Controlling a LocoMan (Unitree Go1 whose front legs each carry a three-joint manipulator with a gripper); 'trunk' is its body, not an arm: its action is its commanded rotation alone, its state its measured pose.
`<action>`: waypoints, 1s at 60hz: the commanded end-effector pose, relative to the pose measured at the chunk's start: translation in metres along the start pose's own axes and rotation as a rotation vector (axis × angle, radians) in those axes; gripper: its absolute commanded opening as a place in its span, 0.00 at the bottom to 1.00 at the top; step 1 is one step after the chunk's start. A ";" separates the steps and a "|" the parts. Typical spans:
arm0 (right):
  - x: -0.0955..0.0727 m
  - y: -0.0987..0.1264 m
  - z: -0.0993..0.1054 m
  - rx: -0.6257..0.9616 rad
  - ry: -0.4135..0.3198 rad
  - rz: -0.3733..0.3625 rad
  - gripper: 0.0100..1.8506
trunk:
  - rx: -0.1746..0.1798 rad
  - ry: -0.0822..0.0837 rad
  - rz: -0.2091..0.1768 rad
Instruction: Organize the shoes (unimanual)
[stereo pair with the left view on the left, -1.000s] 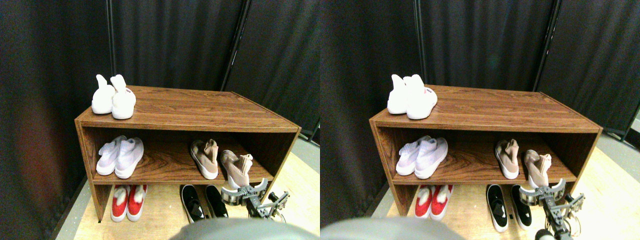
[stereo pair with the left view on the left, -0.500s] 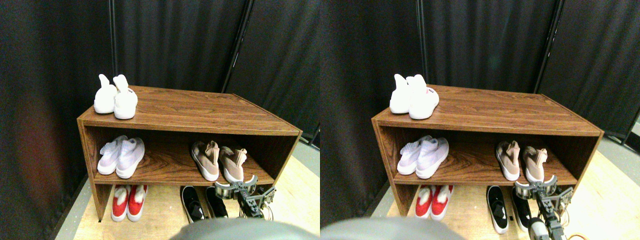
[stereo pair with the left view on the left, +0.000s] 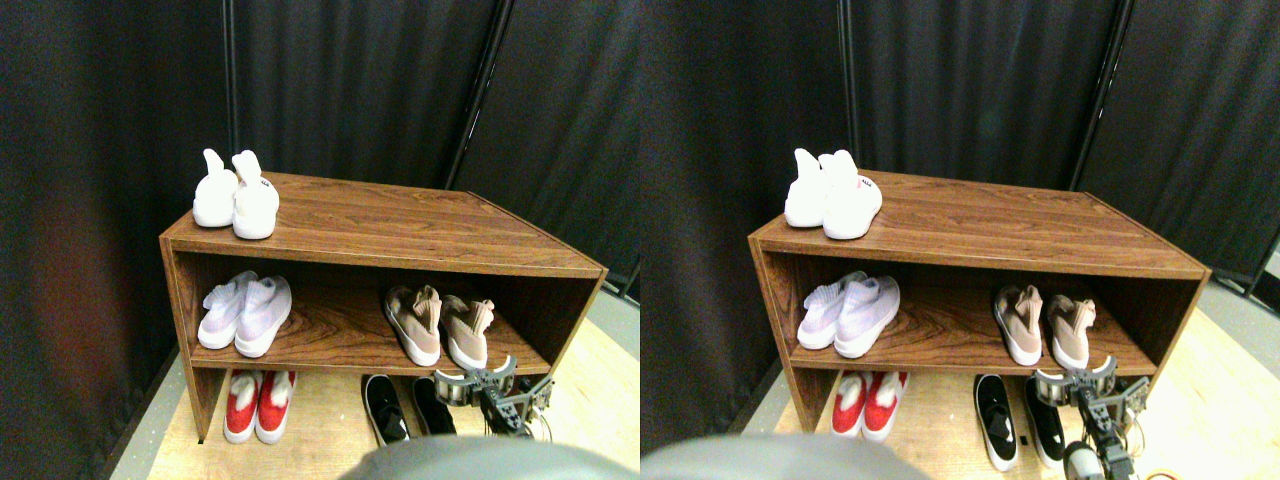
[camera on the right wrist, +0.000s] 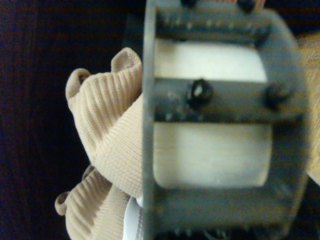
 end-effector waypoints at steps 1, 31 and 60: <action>-0.010 0.011 0.004 0.009 0.004 0.020 0.73 | -0.003 0.009 0.012; -0.072 0.035 0.052 -0.005 0.070 0.145 0.70 | 0.011 0.003 -0.007; -0.009 0.045 0.115 -0.113 -0.145 0.253 0.03 | 0.018 0.013 -0.011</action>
